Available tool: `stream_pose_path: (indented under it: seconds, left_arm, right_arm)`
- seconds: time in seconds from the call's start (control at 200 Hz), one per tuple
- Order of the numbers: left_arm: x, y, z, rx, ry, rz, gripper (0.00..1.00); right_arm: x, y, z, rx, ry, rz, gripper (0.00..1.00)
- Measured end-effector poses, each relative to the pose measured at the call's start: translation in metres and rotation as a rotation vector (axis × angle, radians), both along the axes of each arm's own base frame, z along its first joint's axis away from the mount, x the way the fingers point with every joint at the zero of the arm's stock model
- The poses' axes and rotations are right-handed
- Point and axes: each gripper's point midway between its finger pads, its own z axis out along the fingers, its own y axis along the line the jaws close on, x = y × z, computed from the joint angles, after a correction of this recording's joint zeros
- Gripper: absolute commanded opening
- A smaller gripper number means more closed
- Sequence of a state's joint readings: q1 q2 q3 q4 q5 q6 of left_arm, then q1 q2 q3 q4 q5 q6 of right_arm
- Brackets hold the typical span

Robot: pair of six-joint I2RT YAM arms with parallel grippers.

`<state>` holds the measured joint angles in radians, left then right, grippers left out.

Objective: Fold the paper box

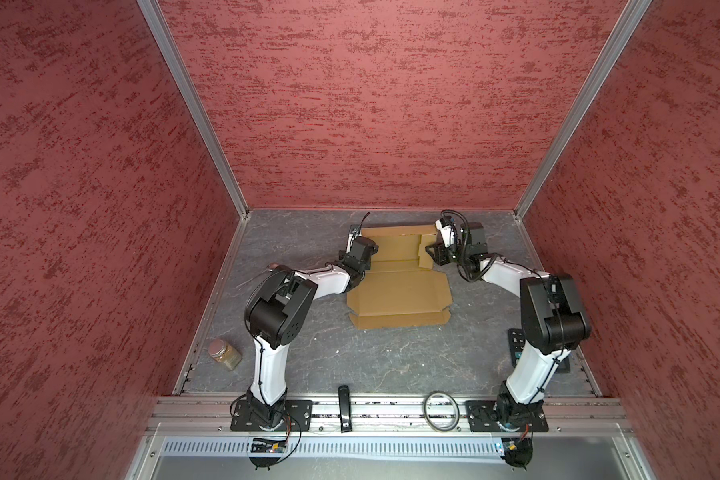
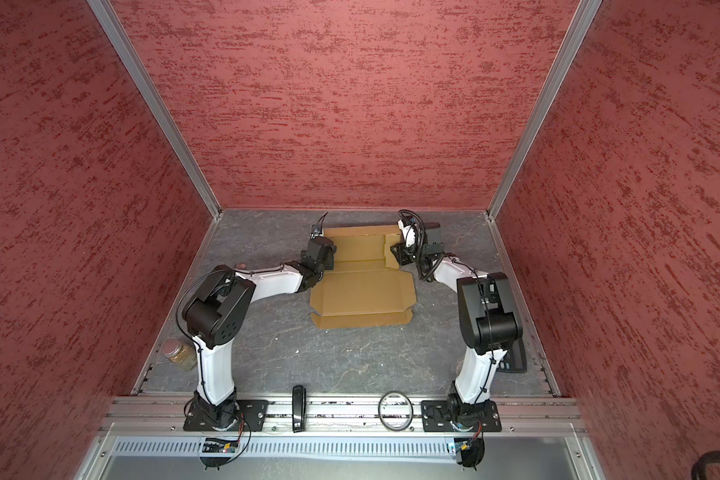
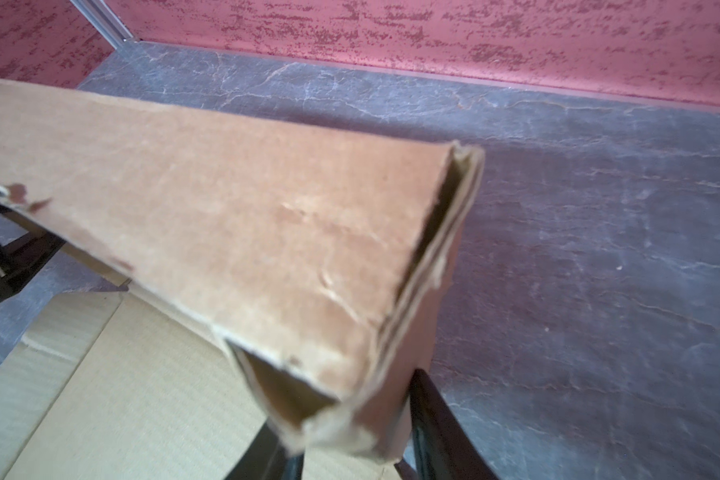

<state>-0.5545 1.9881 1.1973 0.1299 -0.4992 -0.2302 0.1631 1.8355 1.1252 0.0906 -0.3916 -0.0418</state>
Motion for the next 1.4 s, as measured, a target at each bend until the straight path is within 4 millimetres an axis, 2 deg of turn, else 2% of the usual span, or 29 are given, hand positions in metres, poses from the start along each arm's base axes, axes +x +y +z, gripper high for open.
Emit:
stream_pose_path:
  seconds: [0.175,0.431,0.586,1.398]
  left_arm:
    - [0.0,0.0,0.0,0.001,0.001,0.001,0.0]
    - [0.001,0.002,0.0,0.0,0.001,0.004,0.0]
    - [0.001,0.002,0.0,0.001,0.002,0.005,0.0]
    - [0.002,0.005,0.001,0.0,0.041,0.03,0.0]
  right_arm:
    - [0.005,0.001,0.003,0.01,-0.027,-0.033,0.41]
    - [0.011,-0.001,0.006,0.014,-0.055,-0.078,0.26]
    - [0.013,-0.002,0.008,0.008,-0.069,-0.093,0.23]
    - [0.011,0.002,-0.004,-0.092,-0.085,-0.174,0.15]
